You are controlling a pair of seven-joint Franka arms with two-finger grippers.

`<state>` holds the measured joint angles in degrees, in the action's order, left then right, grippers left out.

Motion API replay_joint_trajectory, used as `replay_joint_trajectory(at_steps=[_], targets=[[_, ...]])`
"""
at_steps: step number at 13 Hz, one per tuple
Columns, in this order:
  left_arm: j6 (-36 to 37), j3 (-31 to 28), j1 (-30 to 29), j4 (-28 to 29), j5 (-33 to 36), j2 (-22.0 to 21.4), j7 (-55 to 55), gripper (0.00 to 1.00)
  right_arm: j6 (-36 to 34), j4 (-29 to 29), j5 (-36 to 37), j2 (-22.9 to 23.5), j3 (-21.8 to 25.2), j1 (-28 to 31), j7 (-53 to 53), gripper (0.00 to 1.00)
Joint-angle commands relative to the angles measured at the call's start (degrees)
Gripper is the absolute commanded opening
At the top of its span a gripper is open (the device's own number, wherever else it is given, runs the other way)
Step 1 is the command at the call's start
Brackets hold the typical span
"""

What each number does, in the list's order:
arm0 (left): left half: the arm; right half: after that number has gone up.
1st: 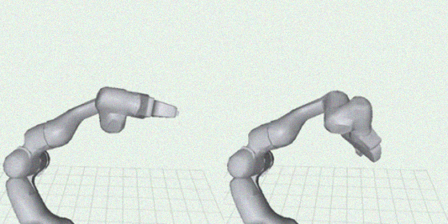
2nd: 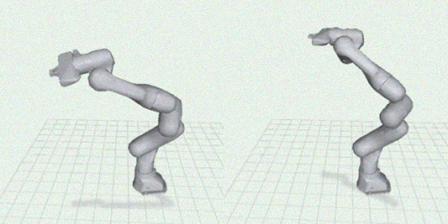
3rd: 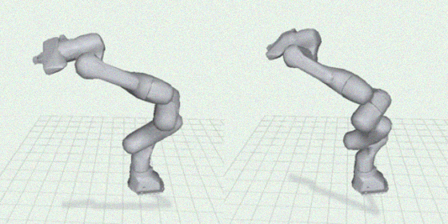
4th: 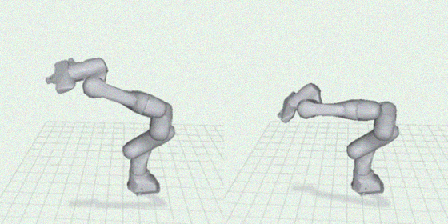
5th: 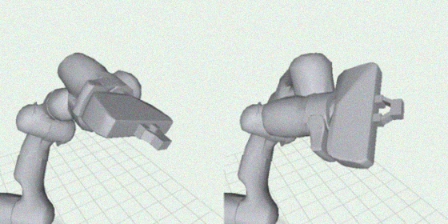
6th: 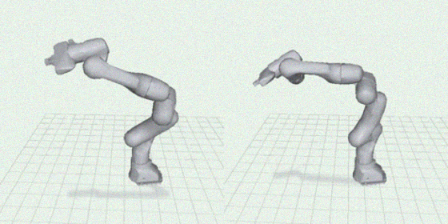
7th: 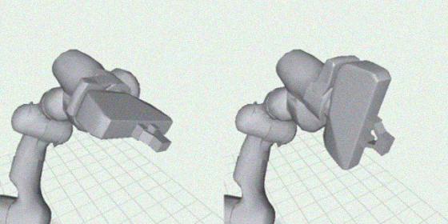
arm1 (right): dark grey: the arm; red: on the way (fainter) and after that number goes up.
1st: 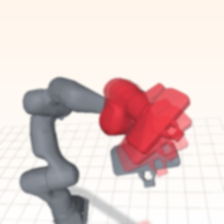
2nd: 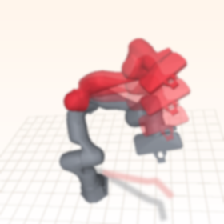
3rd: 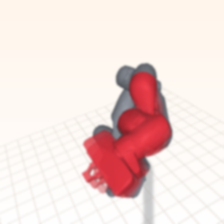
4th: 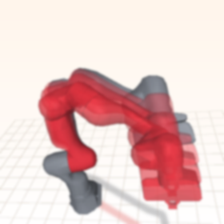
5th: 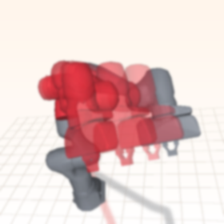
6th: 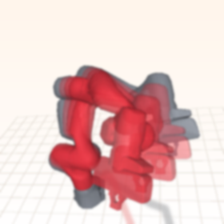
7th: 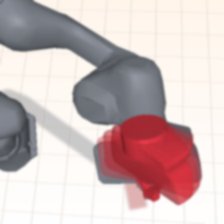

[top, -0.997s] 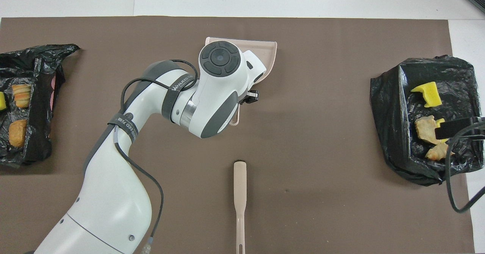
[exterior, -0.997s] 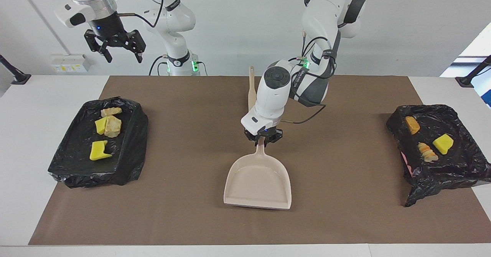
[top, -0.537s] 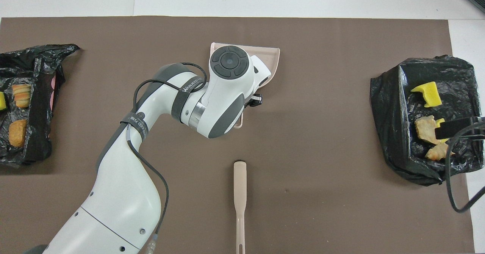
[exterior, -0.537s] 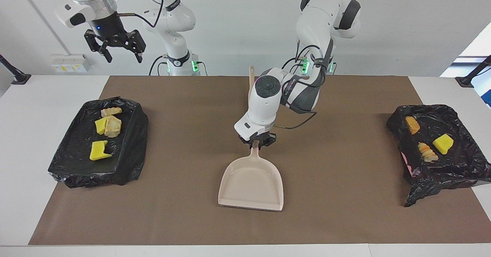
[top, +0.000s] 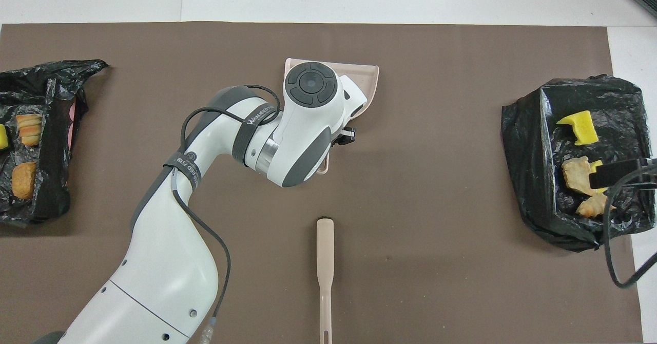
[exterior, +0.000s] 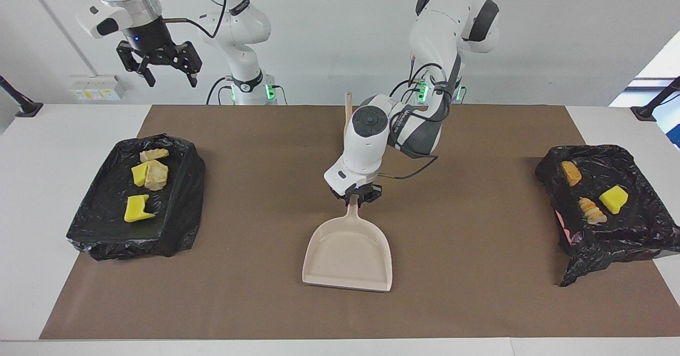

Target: Sweep and dump trash in bin

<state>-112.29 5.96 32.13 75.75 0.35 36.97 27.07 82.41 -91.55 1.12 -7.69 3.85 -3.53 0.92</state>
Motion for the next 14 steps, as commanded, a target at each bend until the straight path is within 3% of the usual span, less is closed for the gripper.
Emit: replay_joint_trajectory(at_steps=[1, 3, 4, 11, 14], targets=[[0.5, -1.3, 0.4, 1.3, -0.5, -1.3, 0.6, 0.54, 0.0, -1.0, -0.4, -1.0, -0.1, 0.5, -1.5, 1.0], [0.8, -1.4, 0.1, 2.3, -0.5, -3.1, 0.6, 0.92, 0.0, -1.0, -0.4, -1.0, -0.1, 0.4, -1.5, 1.0], [0.5, -1.7, -0.1, 3.7, -0.4, -4.7, 0.6, 1.0, 0.0, -1.0, -0.4, -1.0, -0.1, 0.5, -1.5, 1.0], [0.9, -2.2, -8.6, 21.3, -0.5, -23.1, -2.2, 1.0, 0.0, -1.0, -0.4, -1.0, 0.0, 0.4, -1.5, 1.0], [4.0, -2.2, -13.8, 21.8, -0.5, -28.4, -10.1, 1.0, 0.0, -1.0, -0.4, -1.0, -0.1, 0.5, -1.5, 1.0]])
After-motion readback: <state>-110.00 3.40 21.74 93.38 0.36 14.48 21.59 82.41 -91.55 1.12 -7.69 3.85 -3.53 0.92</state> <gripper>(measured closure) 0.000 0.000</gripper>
